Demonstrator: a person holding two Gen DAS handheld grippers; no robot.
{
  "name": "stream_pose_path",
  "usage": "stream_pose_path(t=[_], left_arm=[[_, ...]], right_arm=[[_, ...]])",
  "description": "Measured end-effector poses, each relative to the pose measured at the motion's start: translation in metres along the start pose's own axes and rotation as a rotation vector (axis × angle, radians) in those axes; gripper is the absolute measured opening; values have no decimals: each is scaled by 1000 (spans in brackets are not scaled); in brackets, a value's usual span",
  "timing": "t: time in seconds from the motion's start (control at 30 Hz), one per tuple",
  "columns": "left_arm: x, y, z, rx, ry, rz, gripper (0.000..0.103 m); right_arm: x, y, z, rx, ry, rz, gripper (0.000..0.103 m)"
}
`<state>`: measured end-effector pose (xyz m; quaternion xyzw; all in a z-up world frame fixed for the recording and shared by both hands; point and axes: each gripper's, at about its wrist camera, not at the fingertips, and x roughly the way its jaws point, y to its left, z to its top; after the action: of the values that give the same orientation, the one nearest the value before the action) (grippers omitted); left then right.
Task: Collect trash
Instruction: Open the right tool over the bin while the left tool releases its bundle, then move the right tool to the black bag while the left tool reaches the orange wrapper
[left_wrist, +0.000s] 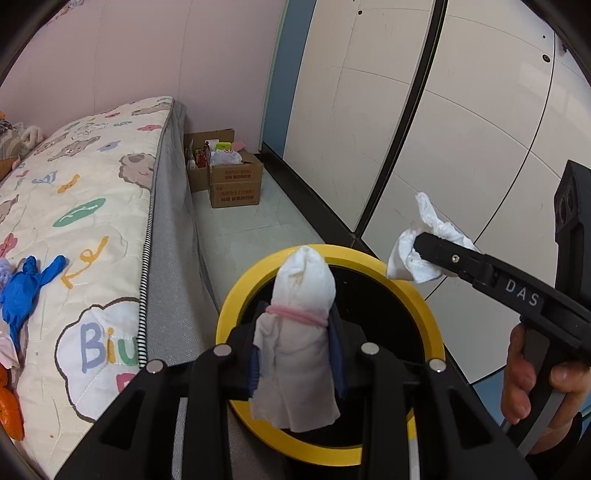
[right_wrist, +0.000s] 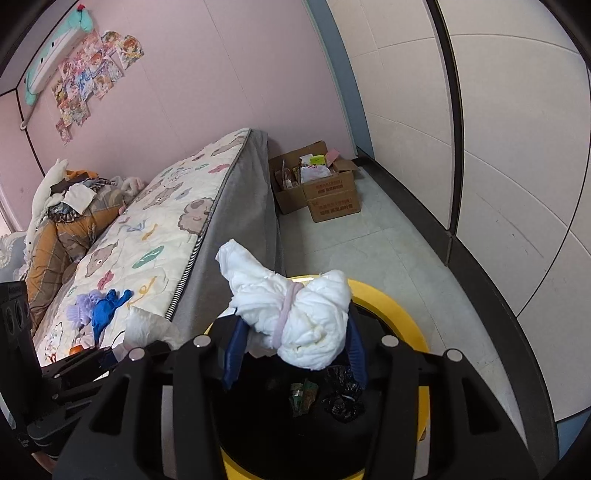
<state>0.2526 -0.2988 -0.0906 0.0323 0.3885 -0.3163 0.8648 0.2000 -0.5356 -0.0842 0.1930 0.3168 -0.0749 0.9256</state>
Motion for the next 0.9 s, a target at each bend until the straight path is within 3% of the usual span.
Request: stream_pose_path(t=[0.23,0.47,0.53,0.67,0.9], left_arm=[[-5,-3,3,-12,-6,-24,38],[-24,4,4,-50,-40,-20,64],[-31,11,5,-68,-50,-25,69],[-48,25,3,-106,-80,-3,74],[-90,57,-8,-140,-151,76,85]], right_arm=[[-4,-4,3,33,1,6,55],[-17,-2,5,49,-12,6,63],[-22,1,5,42,-21,6,70],[-31,7,5,36,-38,-3,70],[-44,40,-5,-17,-34,73,72]])
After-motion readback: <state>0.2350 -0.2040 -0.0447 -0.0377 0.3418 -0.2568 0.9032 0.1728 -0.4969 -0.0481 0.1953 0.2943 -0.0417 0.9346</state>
